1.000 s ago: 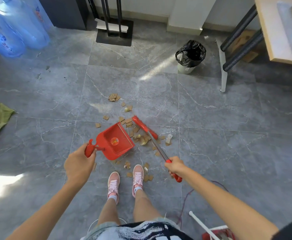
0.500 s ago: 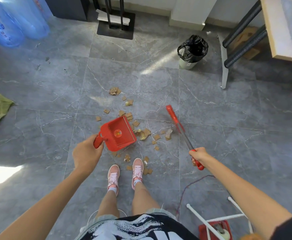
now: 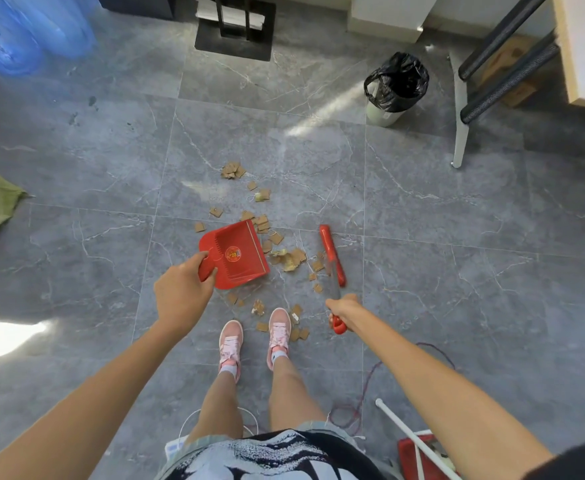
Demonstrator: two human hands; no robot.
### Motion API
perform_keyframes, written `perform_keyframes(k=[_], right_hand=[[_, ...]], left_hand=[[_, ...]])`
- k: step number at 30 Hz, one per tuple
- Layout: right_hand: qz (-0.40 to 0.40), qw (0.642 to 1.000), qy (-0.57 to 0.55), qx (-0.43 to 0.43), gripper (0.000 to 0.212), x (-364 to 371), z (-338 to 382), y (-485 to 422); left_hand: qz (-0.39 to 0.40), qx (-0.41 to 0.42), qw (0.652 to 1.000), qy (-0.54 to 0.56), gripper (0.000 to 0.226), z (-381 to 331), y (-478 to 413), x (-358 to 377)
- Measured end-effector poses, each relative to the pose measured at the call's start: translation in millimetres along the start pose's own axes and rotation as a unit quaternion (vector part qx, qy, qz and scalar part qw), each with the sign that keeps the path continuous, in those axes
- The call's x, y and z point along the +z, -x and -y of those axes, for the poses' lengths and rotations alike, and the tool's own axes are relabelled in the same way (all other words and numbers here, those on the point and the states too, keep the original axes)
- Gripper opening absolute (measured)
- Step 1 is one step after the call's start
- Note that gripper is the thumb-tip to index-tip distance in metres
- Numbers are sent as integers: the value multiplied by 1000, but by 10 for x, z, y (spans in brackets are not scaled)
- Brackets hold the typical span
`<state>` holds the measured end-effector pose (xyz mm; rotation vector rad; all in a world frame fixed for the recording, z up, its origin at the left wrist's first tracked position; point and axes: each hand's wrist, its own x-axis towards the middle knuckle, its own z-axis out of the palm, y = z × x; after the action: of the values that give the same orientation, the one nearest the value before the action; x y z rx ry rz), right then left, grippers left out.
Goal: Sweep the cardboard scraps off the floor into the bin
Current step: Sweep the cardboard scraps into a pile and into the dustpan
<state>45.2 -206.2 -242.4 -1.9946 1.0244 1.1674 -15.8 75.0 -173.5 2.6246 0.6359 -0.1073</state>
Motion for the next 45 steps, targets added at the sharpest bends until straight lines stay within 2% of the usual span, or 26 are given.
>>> perform_keyframes(k=[4,8,18,24,29,33,39,45], right_hand=[[25,999,-26,-22,30,228,179,177],[55,995,-75,-17,21,330,214,245],[47,975,-215,3,27,-37,-347,431],[21,972,-235,18,28,-278,-769,565],[7,979,-200,40,32,-205,-1015,480],[32,986,-152,56,36,22,-1074,382],[87,979,-177,55,33,435,-882,447],[116,970,-211,33,24,467,-605,497]], left_hand=[[5,-3,1000,-7,34,105,12,-35],[0,-14,1000,-10,35,266,49,-103],[2,-23,1000,-3,30,605,209,-335],[9,4,1000,10,32,710,334,-381],[-3,4,1000,25,32,653,481,-398],[-13,-8,999,30,31,616,586,-346],[-28,-37,999,26,24,629,710,-287],[-30,-53,998,28,24,699,838,-294]])
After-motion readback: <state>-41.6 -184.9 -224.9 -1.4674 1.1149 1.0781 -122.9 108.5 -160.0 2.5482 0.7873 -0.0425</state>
